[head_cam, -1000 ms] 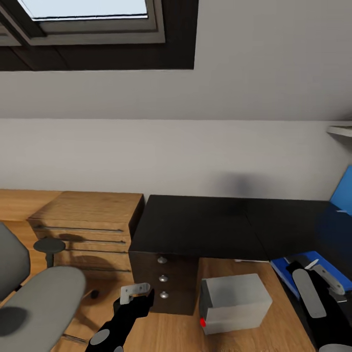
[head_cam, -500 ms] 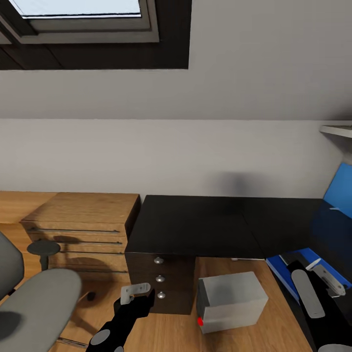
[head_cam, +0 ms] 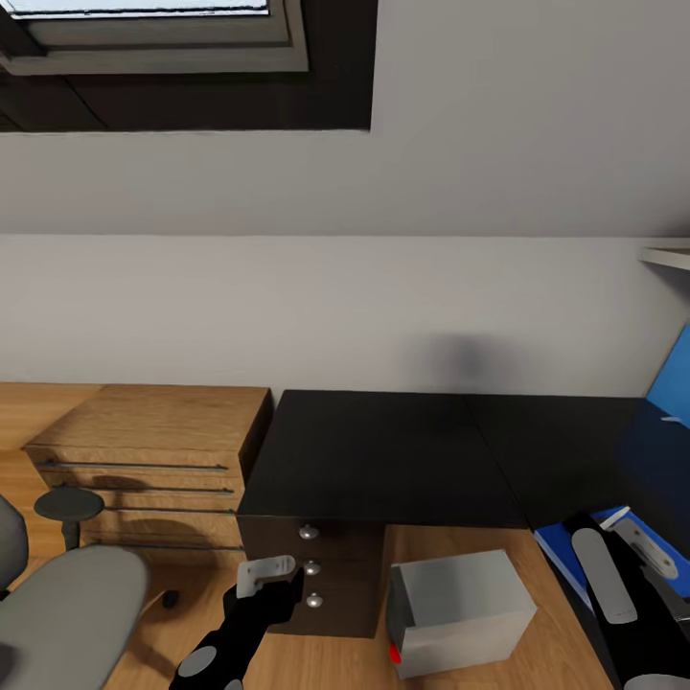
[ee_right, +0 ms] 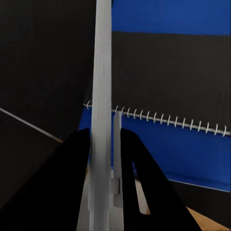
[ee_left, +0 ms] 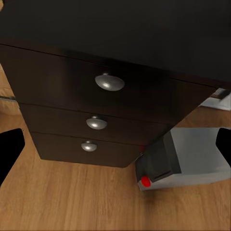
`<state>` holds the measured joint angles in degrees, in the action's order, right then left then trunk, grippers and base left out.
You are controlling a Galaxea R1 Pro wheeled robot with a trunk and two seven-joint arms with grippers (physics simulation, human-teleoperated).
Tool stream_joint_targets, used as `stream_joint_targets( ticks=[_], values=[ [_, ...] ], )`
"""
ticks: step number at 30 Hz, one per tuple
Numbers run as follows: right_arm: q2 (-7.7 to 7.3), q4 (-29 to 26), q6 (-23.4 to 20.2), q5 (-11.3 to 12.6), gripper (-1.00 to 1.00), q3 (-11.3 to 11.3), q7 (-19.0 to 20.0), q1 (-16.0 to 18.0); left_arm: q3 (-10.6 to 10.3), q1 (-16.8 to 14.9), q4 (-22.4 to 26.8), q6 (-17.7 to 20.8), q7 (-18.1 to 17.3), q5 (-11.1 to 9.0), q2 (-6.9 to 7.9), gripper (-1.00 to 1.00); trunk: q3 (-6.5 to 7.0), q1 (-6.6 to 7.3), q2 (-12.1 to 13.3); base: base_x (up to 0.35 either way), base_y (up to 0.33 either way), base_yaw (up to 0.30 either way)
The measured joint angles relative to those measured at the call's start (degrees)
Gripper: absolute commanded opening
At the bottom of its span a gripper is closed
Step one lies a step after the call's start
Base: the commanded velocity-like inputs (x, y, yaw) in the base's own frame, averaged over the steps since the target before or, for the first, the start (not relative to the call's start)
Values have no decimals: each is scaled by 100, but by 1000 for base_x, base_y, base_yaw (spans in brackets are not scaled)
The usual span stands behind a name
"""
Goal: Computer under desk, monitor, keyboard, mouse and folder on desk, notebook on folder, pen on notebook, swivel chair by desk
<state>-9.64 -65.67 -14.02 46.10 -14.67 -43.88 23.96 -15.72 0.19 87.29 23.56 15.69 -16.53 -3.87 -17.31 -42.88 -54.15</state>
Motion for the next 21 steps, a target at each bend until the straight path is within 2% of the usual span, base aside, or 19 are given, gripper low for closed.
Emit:
stream_joint_targets(
  ticks=[2,5,7,10,15,21],
  values=[
    [-11,78,15,-25,-100,-4,4,8,-2,0,-1,2,0,3,0,100,0,-2,0,86,-10,0],
    [-185,675,328,-105,-100,-3,70,49,-3,0,-2,7,0,6,0,100,0,-2,0,33,-4,0],
    [-339,1116,525,-137,-100,-1,293,147,-9,0,-2,8,0,7,0,100,0,-2,0,12,-1,0],
    [-531,1442,638,-157,-100,1,528,288,-18,0,-6,9,0,4,-3,100,0,-3,0,5,-1,0],
    [-640,1530,665,-150,-100,1,585,323,-23,0,-11,9,-1,6,-8,100,0,-3,0,1,0,0],
    [-680,1643,666,-148,-100,-6,596,338,-29,0,-11,9,-2,8,-6,100,0,-3,0,0,0,0]
  ],
)
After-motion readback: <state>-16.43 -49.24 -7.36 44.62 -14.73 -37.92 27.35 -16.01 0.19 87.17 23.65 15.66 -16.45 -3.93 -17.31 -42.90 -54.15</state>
